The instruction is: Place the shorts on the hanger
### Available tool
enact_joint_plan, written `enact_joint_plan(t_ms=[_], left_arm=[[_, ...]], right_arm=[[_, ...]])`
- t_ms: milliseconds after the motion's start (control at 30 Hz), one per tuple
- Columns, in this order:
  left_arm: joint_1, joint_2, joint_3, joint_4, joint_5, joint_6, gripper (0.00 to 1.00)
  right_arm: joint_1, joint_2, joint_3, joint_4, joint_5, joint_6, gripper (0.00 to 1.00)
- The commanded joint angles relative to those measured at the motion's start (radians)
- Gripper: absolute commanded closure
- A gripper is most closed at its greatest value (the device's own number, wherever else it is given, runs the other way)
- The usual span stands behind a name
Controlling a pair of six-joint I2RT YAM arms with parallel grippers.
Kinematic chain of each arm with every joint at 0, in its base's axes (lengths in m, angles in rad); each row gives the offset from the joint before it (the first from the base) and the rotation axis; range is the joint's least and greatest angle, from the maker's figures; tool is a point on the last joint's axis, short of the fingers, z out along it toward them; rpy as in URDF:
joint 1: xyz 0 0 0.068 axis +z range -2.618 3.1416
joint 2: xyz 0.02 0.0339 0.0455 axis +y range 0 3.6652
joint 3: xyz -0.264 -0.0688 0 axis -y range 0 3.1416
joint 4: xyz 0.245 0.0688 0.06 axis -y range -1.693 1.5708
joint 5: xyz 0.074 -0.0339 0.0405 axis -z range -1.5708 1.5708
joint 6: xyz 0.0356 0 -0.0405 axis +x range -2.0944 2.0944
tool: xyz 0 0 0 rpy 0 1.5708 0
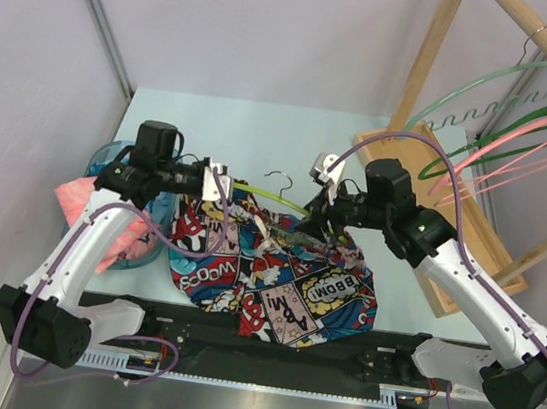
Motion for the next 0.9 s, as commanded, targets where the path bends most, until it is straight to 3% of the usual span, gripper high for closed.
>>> enact_joint_plan(t_ms=[0,33,200,400,500,533,567,700,800,867], left_arm=[[-0.005,0.04,0.074,0.148,0.127,-0.055,1.0],[-0.005,0.044,0.077,0.16,0.135,-0.066,1.0],[-0.015,0.069,0.085,0.239,0.14,-0.143,1.0],[-0.026,0.057,0.059,0.337,0.103,-0.23,1.0],[-0.035,0.041,0.027,0.43,0.04,-0.357,0.59],[-0.035,0.037,0.027,0.449,0.026,-0.393,0.38],[-0.034,0.032,0.027,0.505,0.007,-0.516,0.25],[-0.032,0.006,0.039,0.62,-0.148,-0.785,0.2],[-0.041,-0.011,0.06,0.621,-0.182,-0.836,0.2],[-0.066,0.001,0.079,0.563,-0.184,-0.772,0.21]], right_arm=[[0.009,0.014,0.044,-0.058,-0.119,0.045,0.57],[0.009,0.014,0.044,-0.055,-0.119,0.048,0.59],[-0.006,0.022,0.047,0.012,-0.098,0.103,0.98],[-0.046,0.021,0.048,0.077,-0.049,0.186,1.0],[-0.048,0.007,0.048,0.113,0.032,0.199,1.0],[-0.048,-0.001,0.05,0.121,0.093,0.196,1.0],[-0.043,-0.005,0.048,0.13,0.126,0.185,1.0],[-0.02,-0.016,0.062,0.167,0.3,0.154,1.0],[0.009,-0.01,0.074,0.167,0.391,0.133,1.0],[0.029,0.002,0.08,0.169,0.434,0.125,1.0]])
